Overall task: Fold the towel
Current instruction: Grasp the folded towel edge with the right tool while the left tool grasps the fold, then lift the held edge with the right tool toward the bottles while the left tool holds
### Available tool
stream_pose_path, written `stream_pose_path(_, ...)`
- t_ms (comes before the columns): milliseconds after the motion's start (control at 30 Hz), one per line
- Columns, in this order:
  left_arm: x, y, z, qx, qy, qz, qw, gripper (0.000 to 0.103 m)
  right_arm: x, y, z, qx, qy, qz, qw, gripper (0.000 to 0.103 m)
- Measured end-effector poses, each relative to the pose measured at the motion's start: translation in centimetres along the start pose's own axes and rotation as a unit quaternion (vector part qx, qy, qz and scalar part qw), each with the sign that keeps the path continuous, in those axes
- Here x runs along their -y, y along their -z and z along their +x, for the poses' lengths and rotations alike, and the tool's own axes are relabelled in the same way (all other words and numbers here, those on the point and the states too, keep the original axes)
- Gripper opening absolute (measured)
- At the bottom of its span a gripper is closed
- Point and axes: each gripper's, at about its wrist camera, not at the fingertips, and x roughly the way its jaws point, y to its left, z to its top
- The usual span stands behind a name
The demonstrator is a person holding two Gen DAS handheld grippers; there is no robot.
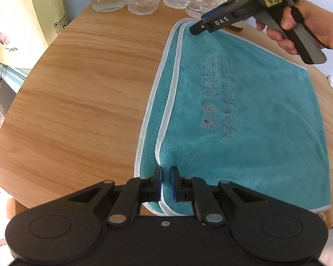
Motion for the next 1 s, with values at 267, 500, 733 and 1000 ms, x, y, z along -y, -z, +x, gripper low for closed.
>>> stream_pose_path(267, -0.4, 0.1, -0.1, 0.003, 0.004, -0.008, 1.0000, 0.008, 0.9, -0.7, 0.5, -0.016, -0.048, 0.041, 0.998, 0.003)
stream_pose_path(500, -0.1, 0.2, -1.5, 0.022, 0.006, -0.008, 0.9997, 0.007, 1.5, 0.2, -3.7, 0.049, -0.048, 0.085, 0.994, 0.003)
stream_pose_path(733, 0.2, 0.6, -5.1, 0.069, 0.004, -0.017, 0.9975, 0.007, 0.6, 0.2, -8.0, 0.117, -0.063, 0.094, 0.987, 0.003)
stream_pose_path(1000, -2.2, 1.6, -4.6, 0.089, -0.021, -0.058, 0.9941, 0.007, 0.7, -1.6, -3.8, 0.092, -0.045, 0.098, 0.990, 0.003)
